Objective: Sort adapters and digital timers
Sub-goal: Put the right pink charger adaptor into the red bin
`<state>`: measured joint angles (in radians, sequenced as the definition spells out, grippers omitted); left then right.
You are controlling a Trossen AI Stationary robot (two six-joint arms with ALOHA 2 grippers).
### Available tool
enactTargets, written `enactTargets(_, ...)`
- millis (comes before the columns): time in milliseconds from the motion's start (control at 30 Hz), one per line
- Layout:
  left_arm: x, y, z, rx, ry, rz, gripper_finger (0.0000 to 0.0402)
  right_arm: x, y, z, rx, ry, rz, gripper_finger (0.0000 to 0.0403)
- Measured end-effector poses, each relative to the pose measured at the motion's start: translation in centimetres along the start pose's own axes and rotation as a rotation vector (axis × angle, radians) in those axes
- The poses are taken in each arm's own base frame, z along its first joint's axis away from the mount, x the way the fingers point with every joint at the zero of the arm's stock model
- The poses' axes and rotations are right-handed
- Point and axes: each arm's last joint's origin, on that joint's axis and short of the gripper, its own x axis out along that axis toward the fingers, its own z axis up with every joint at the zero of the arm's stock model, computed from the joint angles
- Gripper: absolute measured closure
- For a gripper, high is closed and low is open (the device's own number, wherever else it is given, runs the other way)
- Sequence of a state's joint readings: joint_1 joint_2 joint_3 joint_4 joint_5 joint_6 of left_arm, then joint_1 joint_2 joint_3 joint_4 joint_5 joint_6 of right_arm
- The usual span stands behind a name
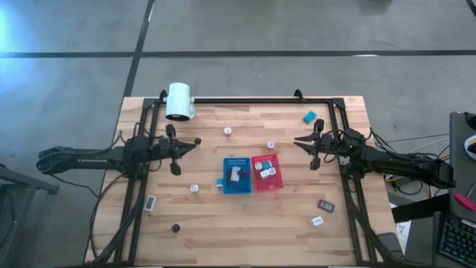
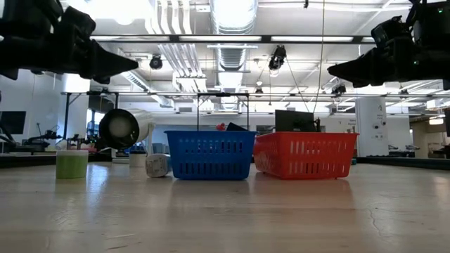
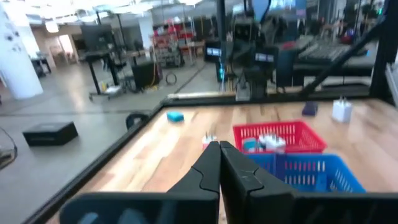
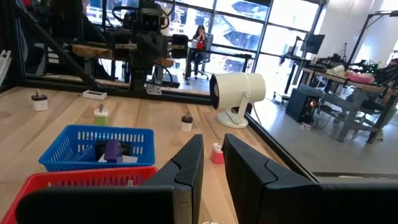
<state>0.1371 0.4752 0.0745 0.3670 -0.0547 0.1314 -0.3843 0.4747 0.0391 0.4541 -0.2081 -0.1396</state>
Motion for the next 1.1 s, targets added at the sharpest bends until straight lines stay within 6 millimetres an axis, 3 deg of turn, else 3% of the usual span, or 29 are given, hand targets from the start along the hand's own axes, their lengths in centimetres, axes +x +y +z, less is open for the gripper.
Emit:
enactTargets(467,0.7,-0.1,-0.2,0.031,0.021,-0.001,0.0392,0.0,0.0,0.1,0.054,0.012,-0.001,0.0346)
enactTargets(633,0.7,-0.1,-0.2,0.031,0.021,-0.001,0.0394,1.0,-0.4,0.8,0.1,0.195,-0.034,0.0346)
enactTargets(767,0.7,-0.1,-0.2,0.031,0.021,0.0,0.0392,2.4,-0.8,1.4,0.093,0.353,-0.064,0.0346)
enactTargets(933,0.7,-0.1,-0.2,0.03,0.022,-0.001,0.0395,5.4,-1.9,4.0,0.029,0.462,-0.089,0.0346)
enactTargets(1100,0.7,-0.1,-0.2,0.03,0.024,-0.001,0.0393,8.9,-3.4,7.3,-0.041,0.807,-0.104,0.0346)
